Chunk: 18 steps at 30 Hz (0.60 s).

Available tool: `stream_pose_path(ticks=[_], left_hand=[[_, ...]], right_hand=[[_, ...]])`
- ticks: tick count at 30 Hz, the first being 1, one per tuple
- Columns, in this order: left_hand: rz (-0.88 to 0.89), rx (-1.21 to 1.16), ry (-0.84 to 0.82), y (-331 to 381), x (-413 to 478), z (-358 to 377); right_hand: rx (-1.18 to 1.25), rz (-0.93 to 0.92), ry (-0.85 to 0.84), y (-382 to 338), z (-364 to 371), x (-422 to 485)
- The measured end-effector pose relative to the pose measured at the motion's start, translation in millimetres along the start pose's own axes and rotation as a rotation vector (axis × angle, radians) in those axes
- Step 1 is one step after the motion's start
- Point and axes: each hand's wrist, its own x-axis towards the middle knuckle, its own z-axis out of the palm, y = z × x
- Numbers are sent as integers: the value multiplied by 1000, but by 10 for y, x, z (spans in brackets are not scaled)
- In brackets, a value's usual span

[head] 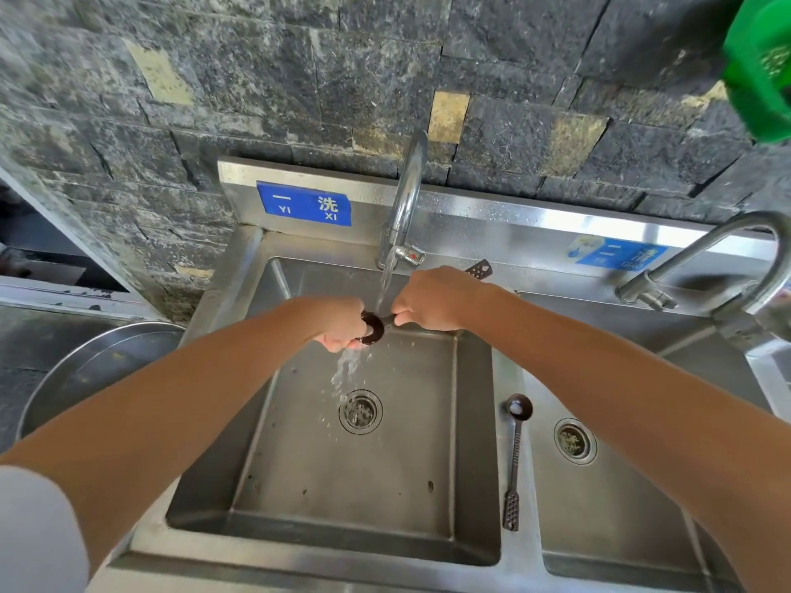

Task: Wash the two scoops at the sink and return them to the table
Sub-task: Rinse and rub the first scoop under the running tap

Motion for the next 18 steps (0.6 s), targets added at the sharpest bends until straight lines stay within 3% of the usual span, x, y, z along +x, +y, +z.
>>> stream_pose_path(ticks=[10, 16, 18], left_hand=[[51, 515, 97, 144, 135, -49], [94, 588, 174, 252, 129, -52], [97, 417, 211, 318, 154, -86]], right_hand=[[-170, -40, 3, -79, -100, 42], [-292, -29, 14, -96, -194, 74], [-310, 16, 37, -77, -216, 73]])
